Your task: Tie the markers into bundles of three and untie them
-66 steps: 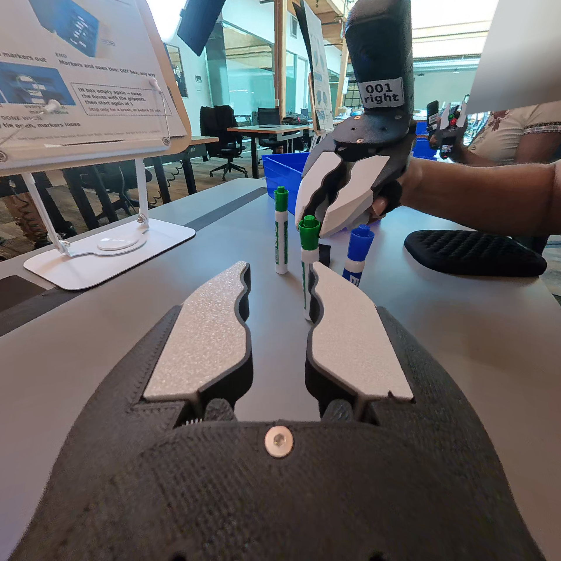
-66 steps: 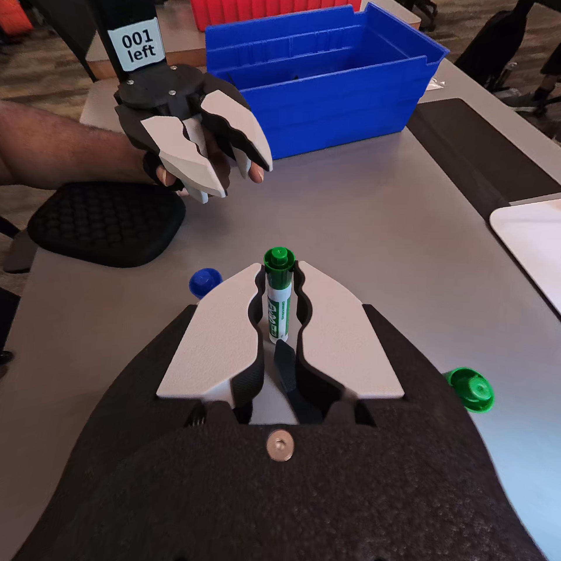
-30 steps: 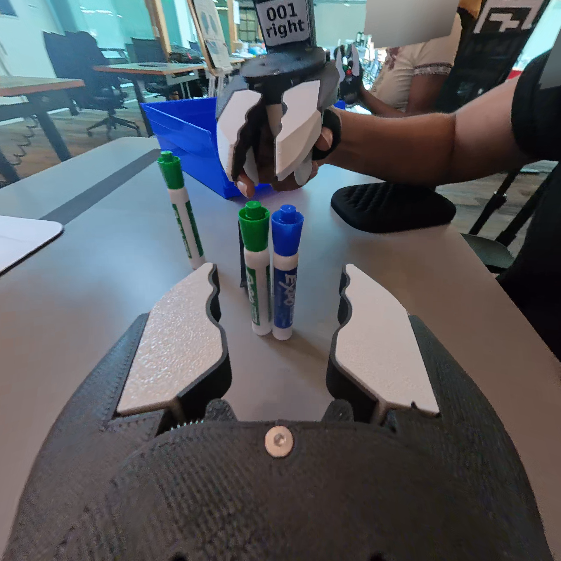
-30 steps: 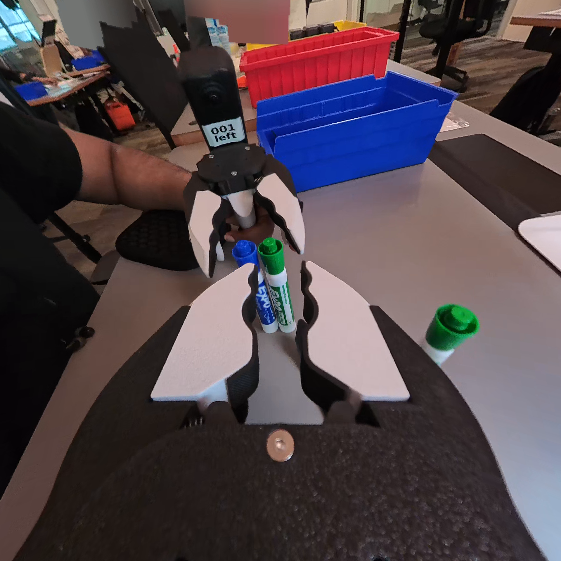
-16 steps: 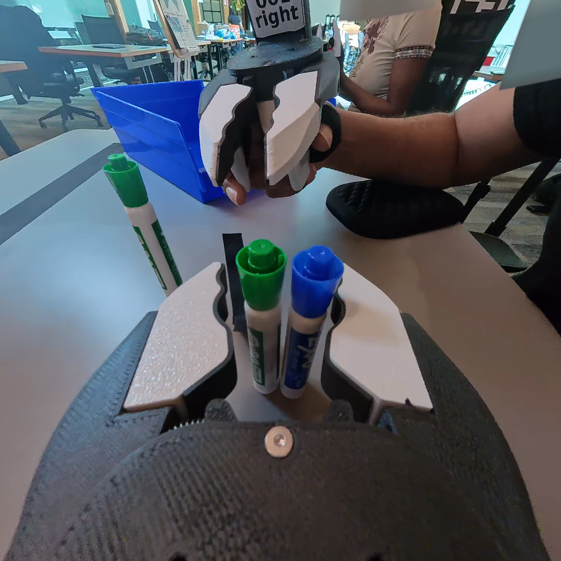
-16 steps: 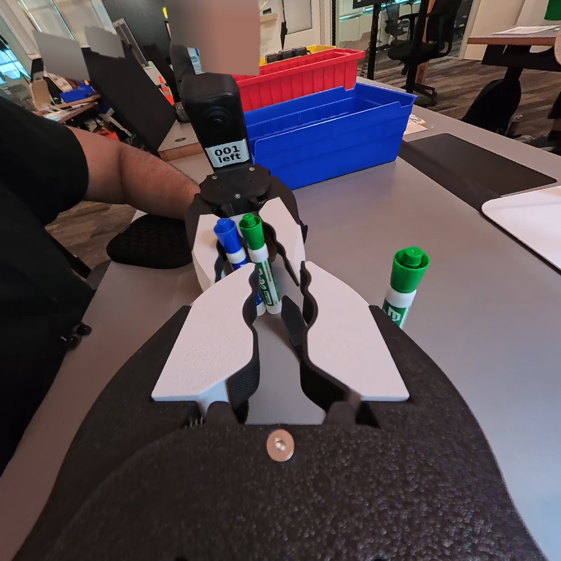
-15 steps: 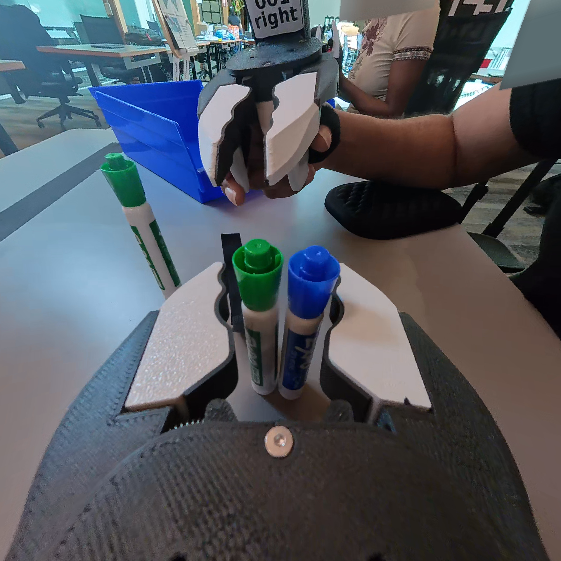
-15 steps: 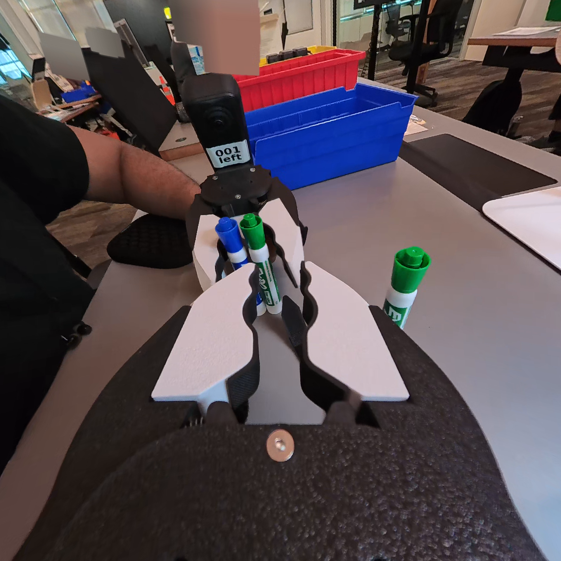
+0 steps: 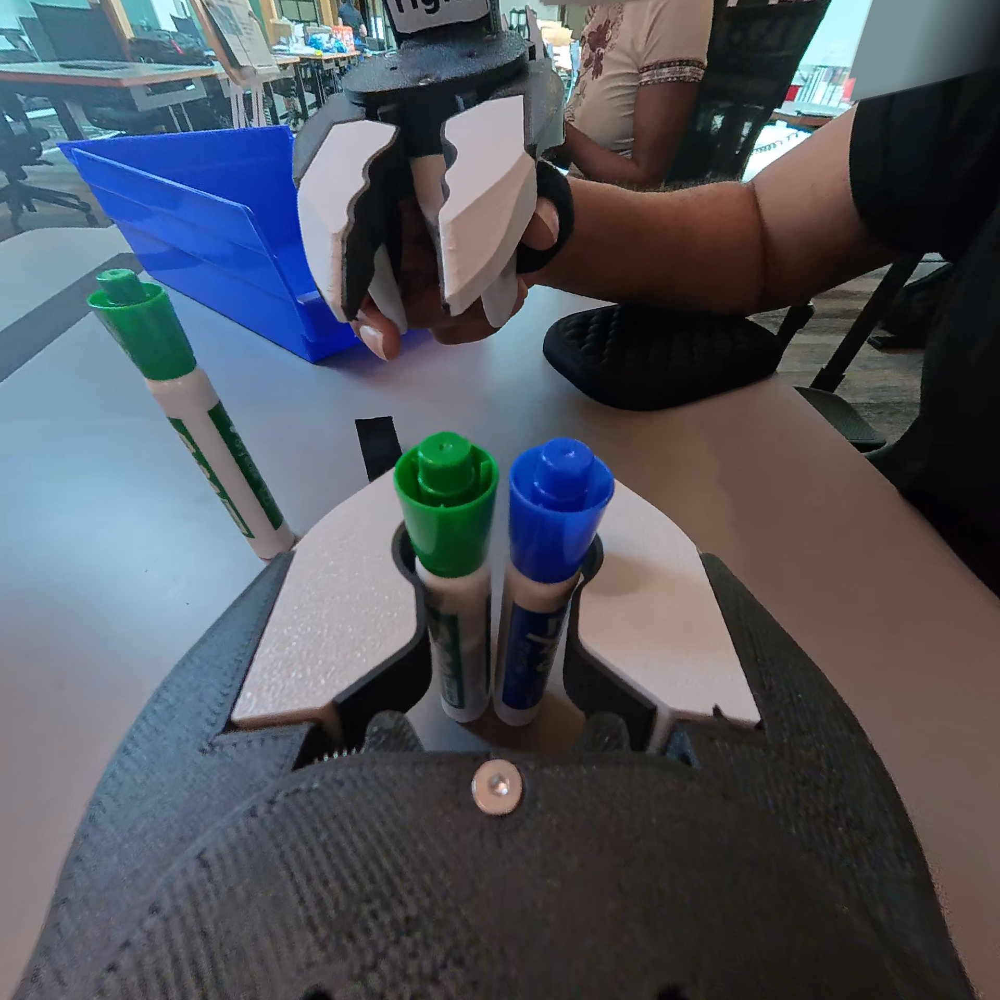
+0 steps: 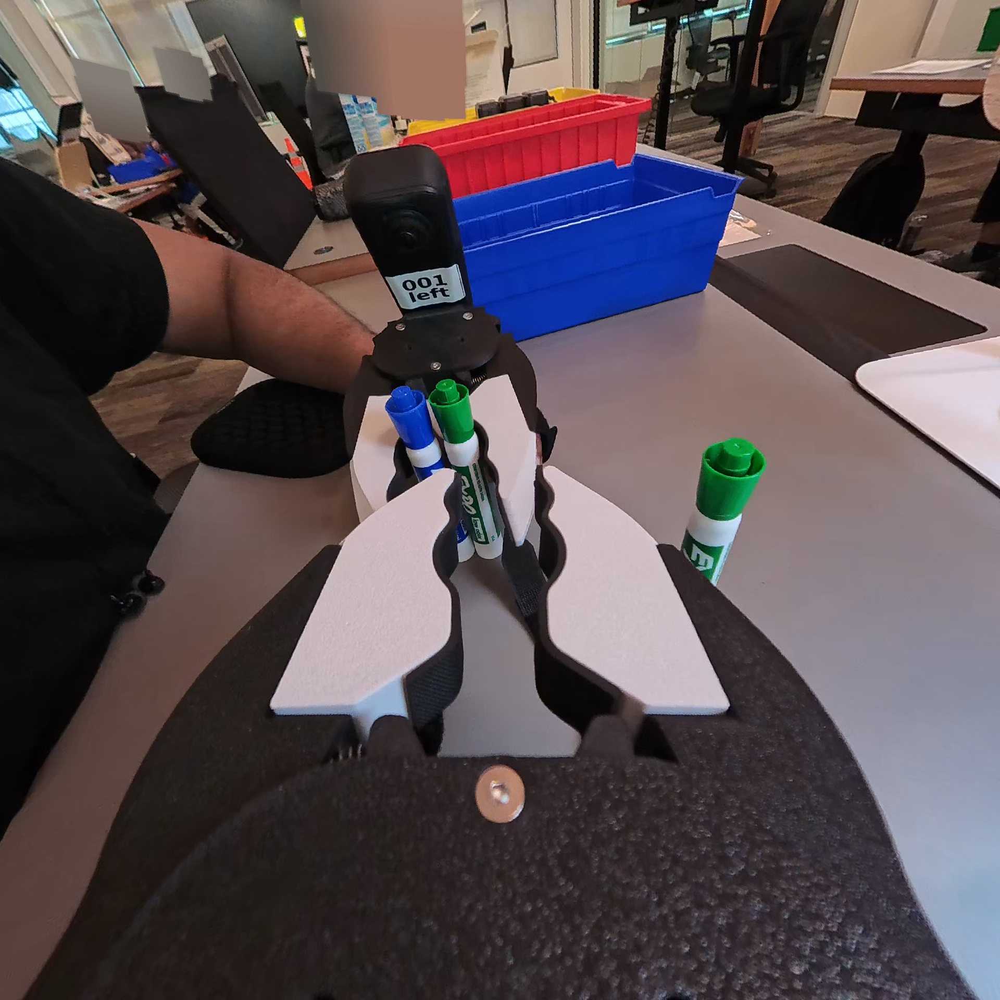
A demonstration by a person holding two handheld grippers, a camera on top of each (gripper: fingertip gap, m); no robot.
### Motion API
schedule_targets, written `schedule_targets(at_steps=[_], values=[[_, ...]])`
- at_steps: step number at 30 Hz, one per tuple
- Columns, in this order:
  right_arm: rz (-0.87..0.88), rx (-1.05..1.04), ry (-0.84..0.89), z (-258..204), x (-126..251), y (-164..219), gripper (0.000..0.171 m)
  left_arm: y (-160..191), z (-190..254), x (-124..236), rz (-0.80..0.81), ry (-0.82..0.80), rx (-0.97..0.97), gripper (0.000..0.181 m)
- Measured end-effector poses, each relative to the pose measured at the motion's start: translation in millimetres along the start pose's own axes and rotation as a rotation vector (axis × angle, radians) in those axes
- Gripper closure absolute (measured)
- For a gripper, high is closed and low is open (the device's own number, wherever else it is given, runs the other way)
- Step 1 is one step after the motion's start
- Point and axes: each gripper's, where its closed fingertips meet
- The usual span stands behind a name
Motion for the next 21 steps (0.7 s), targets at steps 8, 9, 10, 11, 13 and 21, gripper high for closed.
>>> schedule_targets(at_steps=[8,9,10,11,13,21], values=[[-0.004,0.0,0.0,-1,-1,1,0.146,15,1,-4,-0.104,0.022,-0.026,0.116],[-0.003,0.0,0.001,0,-1,1,0.146,18,1,-4,-0.125,0.025,-0.03,0.116],[-0.001,-0.001,0.001,0,0,1,0.146,21,1,-4,-0.152,0.029,-0.035,0.117],[0.001,-0.001,0.001,0,0,1,0.146,25,0,-4,-0.173,0.023,-0.043,0.117],[0.003,-0.002,0.002,0,0,1,0.146,30,0,-4,-0.208,0.03,-0.051,0.116],[0.003,-0.004,0.004,1,1,2,0.147,35,4,-5,-0.246,0.038,-0.071,0.119]])
Point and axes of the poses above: each gripper's, where its closed fingertips meet, x back along the fingers, y out of its underside, z = x × y across the jaws, and after that the axes turned 12 degrees about -y, right-handed
